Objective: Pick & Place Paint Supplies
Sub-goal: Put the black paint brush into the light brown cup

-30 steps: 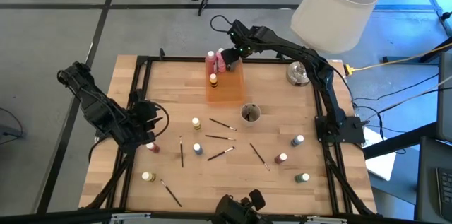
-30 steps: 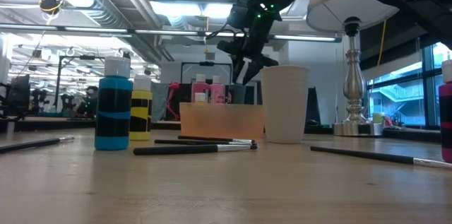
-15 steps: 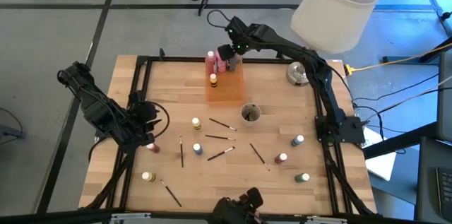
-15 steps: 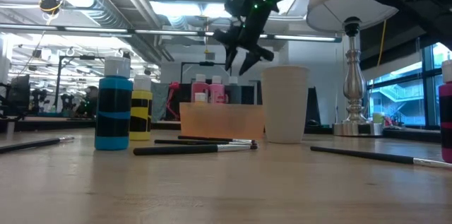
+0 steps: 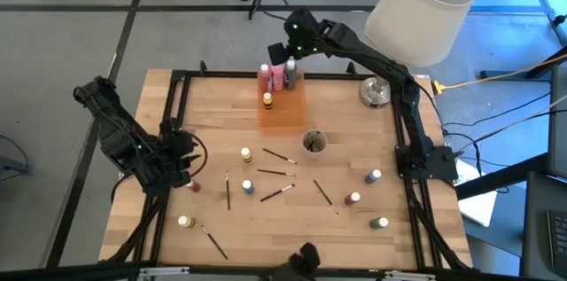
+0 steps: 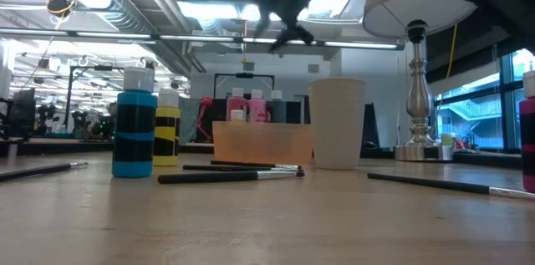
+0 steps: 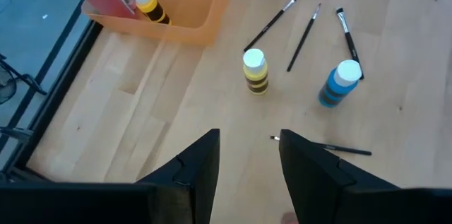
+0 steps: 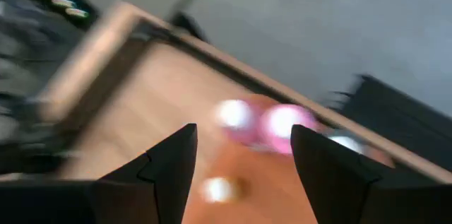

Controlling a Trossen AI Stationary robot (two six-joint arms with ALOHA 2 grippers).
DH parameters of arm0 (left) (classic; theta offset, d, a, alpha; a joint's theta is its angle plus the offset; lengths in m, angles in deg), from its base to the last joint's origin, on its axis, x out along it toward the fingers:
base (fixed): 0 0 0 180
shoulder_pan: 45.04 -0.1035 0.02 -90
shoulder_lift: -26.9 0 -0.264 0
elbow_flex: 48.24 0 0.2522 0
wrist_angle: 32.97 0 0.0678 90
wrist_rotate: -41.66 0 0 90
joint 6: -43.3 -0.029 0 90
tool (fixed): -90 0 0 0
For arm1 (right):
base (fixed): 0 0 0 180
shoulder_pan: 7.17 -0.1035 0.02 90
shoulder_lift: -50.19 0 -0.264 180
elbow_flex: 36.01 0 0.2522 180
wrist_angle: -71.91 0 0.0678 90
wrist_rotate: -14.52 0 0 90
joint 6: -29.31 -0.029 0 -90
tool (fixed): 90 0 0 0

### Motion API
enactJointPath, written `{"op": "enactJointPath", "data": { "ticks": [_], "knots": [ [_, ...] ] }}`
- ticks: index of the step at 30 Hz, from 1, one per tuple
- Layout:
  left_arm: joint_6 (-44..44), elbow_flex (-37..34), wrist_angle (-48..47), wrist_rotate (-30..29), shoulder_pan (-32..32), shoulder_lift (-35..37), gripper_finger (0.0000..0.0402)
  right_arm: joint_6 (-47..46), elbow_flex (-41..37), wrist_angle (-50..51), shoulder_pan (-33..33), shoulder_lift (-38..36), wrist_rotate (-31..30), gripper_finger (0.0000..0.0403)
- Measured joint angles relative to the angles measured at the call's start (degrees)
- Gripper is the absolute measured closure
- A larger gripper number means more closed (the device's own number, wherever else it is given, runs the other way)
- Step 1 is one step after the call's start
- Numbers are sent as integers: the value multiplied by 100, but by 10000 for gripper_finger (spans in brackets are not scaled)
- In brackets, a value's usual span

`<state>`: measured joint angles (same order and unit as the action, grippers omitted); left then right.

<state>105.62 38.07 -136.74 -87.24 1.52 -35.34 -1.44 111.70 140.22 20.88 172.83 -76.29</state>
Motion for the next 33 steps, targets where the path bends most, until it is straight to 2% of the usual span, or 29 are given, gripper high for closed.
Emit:
{"op": "enactJointPath", "data": {
  "ticks": [6,11,15,19,26,33],
  "knots": [
    [436,0,132,410,118,0,258,-275,74,-441,-178,-356,1249,169],
    [461,0,526,708,217,0,258,-598,74,-804,-515,-525,3046,169],
    [459,0,804,909,343,0,258,-650,70,-1157,-1061,-535,4456,169],
    [448,0,1076,985,554,0,258,-646,70,-1317,-1860,-541,5316,169],
    [448,0,1457,999,877,0,258,-950,68,-1293,-3295,-541,5355,169],
    [485,0,1547,1019,1145,-2,258,-2243,68,-989,-4404,-541,4107,169]
  ]
}}
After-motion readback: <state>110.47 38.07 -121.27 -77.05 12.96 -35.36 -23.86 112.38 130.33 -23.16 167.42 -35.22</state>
